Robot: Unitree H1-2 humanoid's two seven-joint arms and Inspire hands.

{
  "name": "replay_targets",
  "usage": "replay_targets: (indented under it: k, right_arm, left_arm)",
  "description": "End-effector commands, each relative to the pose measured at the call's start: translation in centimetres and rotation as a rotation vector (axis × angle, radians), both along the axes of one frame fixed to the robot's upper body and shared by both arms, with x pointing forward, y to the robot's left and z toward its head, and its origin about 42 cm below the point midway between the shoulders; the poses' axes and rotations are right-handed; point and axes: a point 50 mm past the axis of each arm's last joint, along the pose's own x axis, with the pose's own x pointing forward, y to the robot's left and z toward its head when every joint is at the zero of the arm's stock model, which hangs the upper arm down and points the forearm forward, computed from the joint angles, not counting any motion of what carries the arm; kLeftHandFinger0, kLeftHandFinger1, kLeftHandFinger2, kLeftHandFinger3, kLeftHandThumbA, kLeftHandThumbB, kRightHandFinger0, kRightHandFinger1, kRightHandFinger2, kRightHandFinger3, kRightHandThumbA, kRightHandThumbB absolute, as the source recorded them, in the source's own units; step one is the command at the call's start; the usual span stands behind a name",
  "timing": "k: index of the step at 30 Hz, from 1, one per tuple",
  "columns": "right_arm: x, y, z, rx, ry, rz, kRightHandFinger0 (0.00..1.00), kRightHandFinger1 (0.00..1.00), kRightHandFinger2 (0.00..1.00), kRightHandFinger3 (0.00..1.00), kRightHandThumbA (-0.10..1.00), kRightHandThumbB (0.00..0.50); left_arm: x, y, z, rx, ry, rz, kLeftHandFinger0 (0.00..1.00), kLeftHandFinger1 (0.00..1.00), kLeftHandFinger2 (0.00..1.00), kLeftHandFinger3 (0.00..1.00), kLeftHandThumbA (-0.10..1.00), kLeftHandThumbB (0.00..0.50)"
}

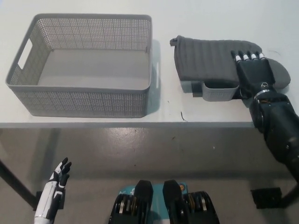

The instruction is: Usethe right hand to pick up a oven gloves on top of a leveled container and place it into another larger container on the left side

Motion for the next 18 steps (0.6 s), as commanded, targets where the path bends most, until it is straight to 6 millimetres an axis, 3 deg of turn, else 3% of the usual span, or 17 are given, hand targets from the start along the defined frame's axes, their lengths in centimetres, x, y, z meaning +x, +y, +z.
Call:
replay_targets:
  k: [1, 2, 3, 4, 5, 7, 8, 11, 13, 16, 18]
  right_arm:
    - [1.4, 0.6, 3.8, 0.067, -0.434, 0.042, 0.0, 0.01, 0.26, 0.3, -0.1, 0.278]
    - [1.2, 0.7, 4.0, 0.083, -0.474, 0.068, 0.0, 0.0, 0.25, 0.28, -0.1, 0.262]
    - [1.2, 0.8, 4.2, 0.072, -0.485, 0.086, 0.0, 0.06, 0.42, 0.25, -0.1, 0.214]
    - [1.2, 0.8, 4.3, 0.059, -0.492, 0.104, 0.0, 0.12, 0.5, 0.31, -0.1, 0.238]
    - [1.2, 0.8, 4.5, 0.065, -0.49, 0.116, 0.0, 0.14, 0.52, 0.32, -0.1, 0.216]
    - [1.2, 0.8, 4.8, 0.092, -0.512, 0.146, 0.0, 0.14, 0.54, 0.23, -0.1, 0.222]
    - [1.2, 0.8, 5.0, 0.106, -0.525, 0.155, 0.0, 0.14, 0.54, 0.21, -0.1, 0.199]
    - [1.2, 0.9, 5.4, 0.123, -0.546, 0.17, 0.0, 0.16, 0.57, 0.2, -0.1, 0.195]
    - [1.2, 0.9, 5.8, 0.116, -0.562, 0.17, 0.0, 0.23, 0.68, 0.19, -0.1, 0.189]
    - [1.0, 0.8, 6.6, 0.15, -0.61, 0.207, 0.0, 0.26, 0.71, 0.18, -0.1, 0.191]
    - [0.9, 0.7, 7.7, 0.15, -0.653, 0.225, 0.0, 0.33, 0.81, 0.21, -0.1, 0.196]
  left_arm:
    - [0.0, 0.5, 1.1, -0.003, -0.073, 0.021, 1.0, 1.0, 1.0, 1.0, 1.0, 0.5]
    - [0.0, 0.6, 1.1, -0.002, -0.072, 0.02, 1.0, 1.0, 1.0, 1.0, 1.0, 0.5]
    - [0.0, 0.5, 1.0, 0.0, -0.071, 0.022, 1.0, 1.0, 1.0, 1.0, 1.0, 0.5]
    - [0.1, 0.5, 1.0, 0.01, -0.071, 0.02, 1.0, 1.0, 1.0, 1.0, 1.0, 0.5]
    - [0.1, 0.5, 1.0, 0.012, -0.072, 0.02, 1.0, 1.0, 1.0, 1.0, 1.0, 0.5]
    - [0.0, 0.4, 1.0, 0.006, -0.071, 0.02, 1.0, 1.0, 1.0, 1.0, 1.0, 0.5]
    - [0.0, 0.4, 1.0, 0.005, -0.071, 0.022, 1.0, 1.0, 1.0, 1.0, 1.0, 0.5]
    - [0.0, 0.4, 1.0, -0.001, -0.072, 0.021, 1.0, 1.0, 1.0, 1.0, 1.0, 0.5]
    - [0.1, 0.4, 1.0, 0.005, -0.071, 0.02, 1.0, 1.0, 1.0, 1.0, 1.0, 0.5]
    - [-0.1, 0.3, 0.9, 0.01, -0.067, 0.014, 1.0, 1.0, 1.0, 1.0, 1.0, 0.5]
    - [0.0, 0.3, 0.8, 0.012, -0.066, 0.018, 1.0, 1.0, 1.0, 1.0, 1.0, 0.5]
